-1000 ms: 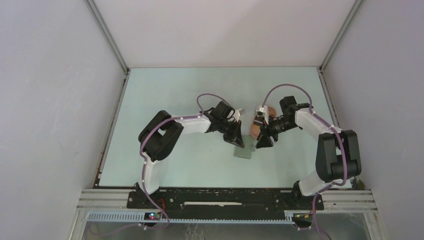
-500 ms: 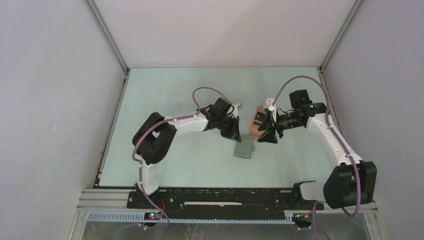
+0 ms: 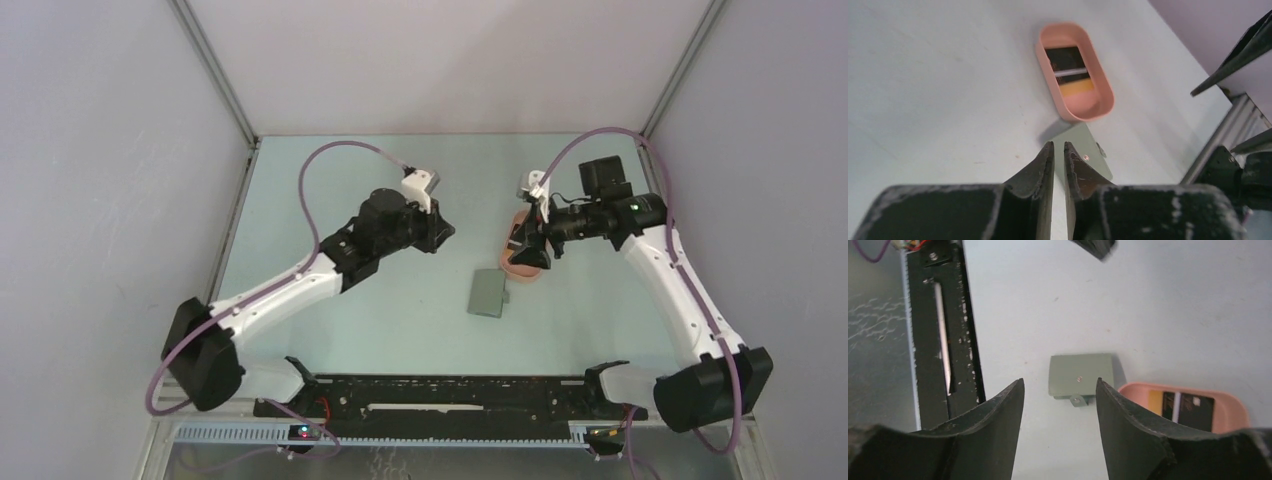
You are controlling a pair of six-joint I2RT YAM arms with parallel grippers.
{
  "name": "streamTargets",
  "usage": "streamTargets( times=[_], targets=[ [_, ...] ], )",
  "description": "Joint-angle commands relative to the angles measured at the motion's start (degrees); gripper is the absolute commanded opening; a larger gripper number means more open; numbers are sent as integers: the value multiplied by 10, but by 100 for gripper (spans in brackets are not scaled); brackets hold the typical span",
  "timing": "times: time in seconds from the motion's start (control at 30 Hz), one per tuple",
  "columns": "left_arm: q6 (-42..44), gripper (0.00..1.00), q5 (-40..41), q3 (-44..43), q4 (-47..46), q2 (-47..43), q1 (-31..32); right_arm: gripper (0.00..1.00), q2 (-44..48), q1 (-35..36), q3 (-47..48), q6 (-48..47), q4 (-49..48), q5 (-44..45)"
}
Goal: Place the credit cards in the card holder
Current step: Close the card holder at the center of the board.
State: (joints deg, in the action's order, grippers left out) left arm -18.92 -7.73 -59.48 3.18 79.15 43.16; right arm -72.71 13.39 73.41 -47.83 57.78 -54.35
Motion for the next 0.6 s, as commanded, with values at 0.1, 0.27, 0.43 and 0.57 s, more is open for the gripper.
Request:
streamTargets(
  times=[0.1, 0.27, 0.43, 0.57],
  targets=[
    [32, 38, 145, 147, -180, -180, 1, 83, 93, -86, -31, 216, -90, -49],
    [-15, 97, 116, 232, -274, -215, -8, 96, 143, -108, -138, 305, -201, -86],
    [-19, 89, 2, 189, -224, -128, -13, 89, 190, -99, -219, 331, -236, 49],
    [-38, 64, -41, 155, -193, -18, -9, 76, 130, -83, -265, 320, -244, 119]
  ],
)
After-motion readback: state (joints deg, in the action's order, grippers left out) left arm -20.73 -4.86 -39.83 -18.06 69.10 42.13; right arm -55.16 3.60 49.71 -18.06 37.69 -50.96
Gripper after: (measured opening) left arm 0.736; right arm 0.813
